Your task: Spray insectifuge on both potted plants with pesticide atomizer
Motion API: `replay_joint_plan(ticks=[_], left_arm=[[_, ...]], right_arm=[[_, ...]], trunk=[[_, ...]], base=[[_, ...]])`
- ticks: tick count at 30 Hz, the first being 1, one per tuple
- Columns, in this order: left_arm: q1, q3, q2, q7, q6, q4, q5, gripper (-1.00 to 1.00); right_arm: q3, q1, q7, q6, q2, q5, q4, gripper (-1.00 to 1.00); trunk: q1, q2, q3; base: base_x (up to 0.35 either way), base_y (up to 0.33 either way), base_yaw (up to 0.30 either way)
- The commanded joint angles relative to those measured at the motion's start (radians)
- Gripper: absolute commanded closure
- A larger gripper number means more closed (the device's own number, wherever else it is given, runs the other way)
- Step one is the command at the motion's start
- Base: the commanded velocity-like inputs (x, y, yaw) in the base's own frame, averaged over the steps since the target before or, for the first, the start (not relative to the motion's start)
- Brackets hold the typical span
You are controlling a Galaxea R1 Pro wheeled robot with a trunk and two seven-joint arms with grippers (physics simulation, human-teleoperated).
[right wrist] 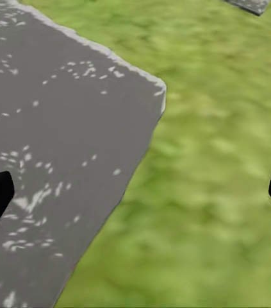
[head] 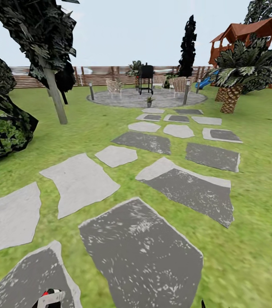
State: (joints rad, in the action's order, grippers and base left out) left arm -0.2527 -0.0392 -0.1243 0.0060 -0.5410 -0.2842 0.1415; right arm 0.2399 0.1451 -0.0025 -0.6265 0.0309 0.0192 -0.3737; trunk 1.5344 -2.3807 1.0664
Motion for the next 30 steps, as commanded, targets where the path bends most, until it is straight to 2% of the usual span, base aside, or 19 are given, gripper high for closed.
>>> replay_joint_plan(ticks=[1, 30], left_arm=[[0.000, 0.001, 0.000, 0.000, -0.003, 0.000, 0.004, 1.00], [0.000, 0.002, 0.001, 0.000, -0.003, 0.000, 0.004, 1.00]], right_arm=[[0.002, 0.001, 0.000, -0.004, 0.000, 0.003, 0.001, -1.00], [0.001, 0.001, 0.000, -0.004, 0.003, 0.004, 0.001, -1.00]], trunk=[[0.000, 0.000, 0.001], [0.000, 0.000, 0.001]], base=[[0.337, 0.000, -0.039], [0.337, 0.000, -0.003]])
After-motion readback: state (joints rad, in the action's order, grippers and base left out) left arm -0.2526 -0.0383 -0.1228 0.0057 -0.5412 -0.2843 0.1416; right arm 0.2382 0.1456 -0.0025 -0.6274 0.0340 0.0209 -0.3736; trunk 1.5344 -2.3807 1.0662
